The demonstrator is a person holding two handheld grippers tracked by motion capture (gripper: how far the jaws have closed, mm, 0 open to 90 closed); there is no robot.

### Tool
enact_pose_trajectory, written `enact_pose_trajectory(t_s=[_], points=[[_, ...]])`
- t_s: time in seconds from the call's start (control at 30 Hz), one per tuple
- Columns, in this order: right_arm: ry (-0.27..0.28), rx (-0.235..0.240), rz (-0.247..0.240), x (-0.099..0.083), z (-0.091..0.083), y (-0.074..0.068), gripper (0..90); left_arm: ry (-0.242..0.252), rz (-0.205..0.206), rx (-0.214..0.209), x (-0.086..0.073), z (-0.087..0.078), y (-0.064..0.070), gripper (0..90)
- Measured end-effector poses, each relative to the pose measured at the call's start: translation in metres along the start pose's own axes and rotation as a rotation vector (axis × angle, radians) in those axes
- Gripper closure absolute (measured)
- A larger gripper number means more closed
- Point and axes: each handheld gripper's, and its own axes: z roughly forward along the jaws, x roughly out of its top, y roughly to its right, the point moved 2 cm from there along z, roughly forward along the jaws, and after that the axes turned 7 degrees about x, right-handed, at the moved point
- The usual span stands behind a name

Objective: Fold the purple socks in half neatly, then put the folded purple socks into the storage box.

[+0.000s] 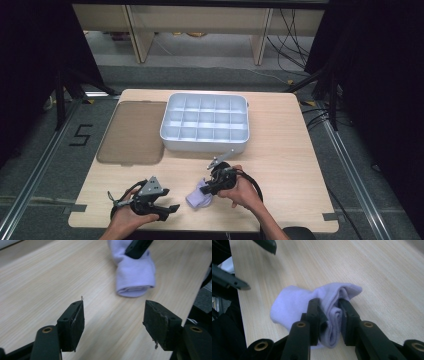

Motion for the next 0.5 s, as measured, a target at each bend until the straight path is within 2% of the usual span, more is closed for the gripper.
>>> enact_pose_trajectory(t_s=[0.03,0.07,0.1,0.13,0.17,0.2,0.23,0.27,0.3,0.37,0.4,0.43,0.47,0.5], points=[[-0.004,-0.003,0.001,0.000,-0.001,-0.001,73.2,-0.006,-0.021,0.013,-0.003,-0.002,-0.004,31.0],[-0.002,0.001,0.002,0.000,-0.001,-0.002,73.2,-0.006,-0.021,0.013,-0.003,-0.002,-0.004,29.2],[-0.002,-0.005,-0.006,0.000,-0.001,-0.001,73.3,-0.024,-0.047,0.019,-0.006,-0.003,-0.009,28.1],[0.001,-0.005,-0.008,0.000,-0.003,-0.002,73.4,-0.024,-0.047,0.019,-0.006,-0.003,-0.009,28.0],[0.006,-0.005,-0.012,0.000,-0.003,-0.003,73.4,-0.029,-0.068,0.044,-0.009,-0.004,-0.013,27.7],[0.003,-0.020,-0.018,-0.001,-0.005,-0.004,73.4,-0.034,-0.052,0.053,-0.010,-0.006,-0.016,27.0],[0.004,-0.022,-0.006,-0.001,-0.006,-0.007,73.5,-0.034,-0.070,0.051,-0.011,-0.006,-0.016,26.3],[0.003,-0.026,-0.018,-0.001,-0.008,-0.008,73.5,-0.034,-0.070,0.051,-0.011,-0.006,-0.016,25.4],[0.007,-0.016,-0.032,0.000,-0.008,-0.009,73.5,-0.033,-0.091,0.059,-0.011,-0.006,-0.017,24.5],[0.003,-0.031,-0.038,0.000,-0.011,-0.012,73.6,-0.039,-0.071,0.078,-0.010,-0.007,-0.019,24.4],[0.007,-0.022,-0.049,0.001,-0.012,-0.014,73.6,-0.038,-0.076,0.080,-0.010,-0.007,-0.019,24.3],[0.009,-0.035,-0.044,0.001,-0.014,-0.016,73.7,-0.039,-0.087,0.082,-0.010,-0.007,-0.019,24.1],[0.015,-0.029,-0.065,0.002,-0.014,-0.016,73.7,-0.044,-0.084,0.079,-0.010,-0.006,-0.019,24.0],[0.018,-0.021,-0.064,0.002,-0.016,-0.017,73.7,-0.041,-0.084,0.083,-0.010,-0.006,-0.019,24.0]])
